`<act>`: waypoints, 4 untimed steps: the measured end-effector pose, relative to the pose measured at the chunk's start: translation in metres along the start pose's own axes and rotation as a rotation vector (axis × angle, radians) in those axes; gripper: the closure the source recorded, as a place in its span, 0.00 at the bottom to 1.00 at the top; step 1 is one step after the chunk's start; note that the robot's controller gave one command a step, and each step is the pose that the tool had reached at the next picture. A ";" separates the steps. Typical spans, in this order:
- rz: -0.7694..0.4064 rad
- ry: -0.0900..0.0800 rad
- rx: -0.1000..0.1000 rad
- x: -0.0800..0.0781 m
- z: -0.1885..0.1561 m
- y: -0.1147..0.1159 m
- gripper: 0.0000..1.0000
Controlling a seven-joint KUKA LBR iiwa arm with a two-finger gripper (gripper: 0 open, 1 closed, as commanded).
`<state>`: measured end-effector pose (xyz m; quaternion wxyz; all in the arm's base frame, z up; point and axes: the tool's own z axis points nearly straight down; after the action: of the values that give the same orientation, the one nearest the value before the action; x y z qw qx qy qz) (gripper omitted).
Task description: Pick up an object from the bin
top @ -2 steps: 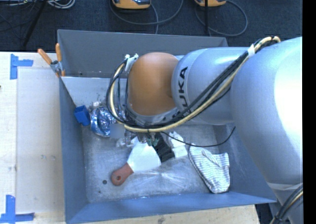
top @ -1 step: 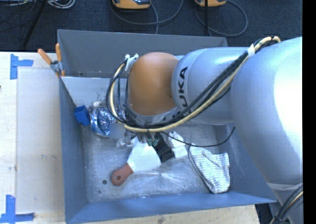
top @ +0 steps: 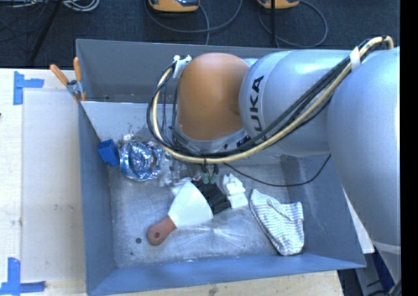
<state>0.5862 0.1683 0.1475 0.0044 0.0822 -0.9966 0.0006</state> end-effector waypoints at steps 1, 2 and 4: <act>0.002 -0.012 -0.001 -0.006 -0.028 0.003 0.00; 0.004 -0.006 -0.001 -0.006 -0.017 0.005 0.00; -0.218 0.013 0.003 0.070 0.072 -0.005 1.00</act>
Offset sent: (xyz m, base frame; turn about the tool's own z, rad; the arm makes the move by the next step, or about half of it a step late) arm 0.0000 0.0000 0.0000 0.0000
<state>0.5173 0.1514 0.0759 0.0107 0.1900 -0.9817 0.0023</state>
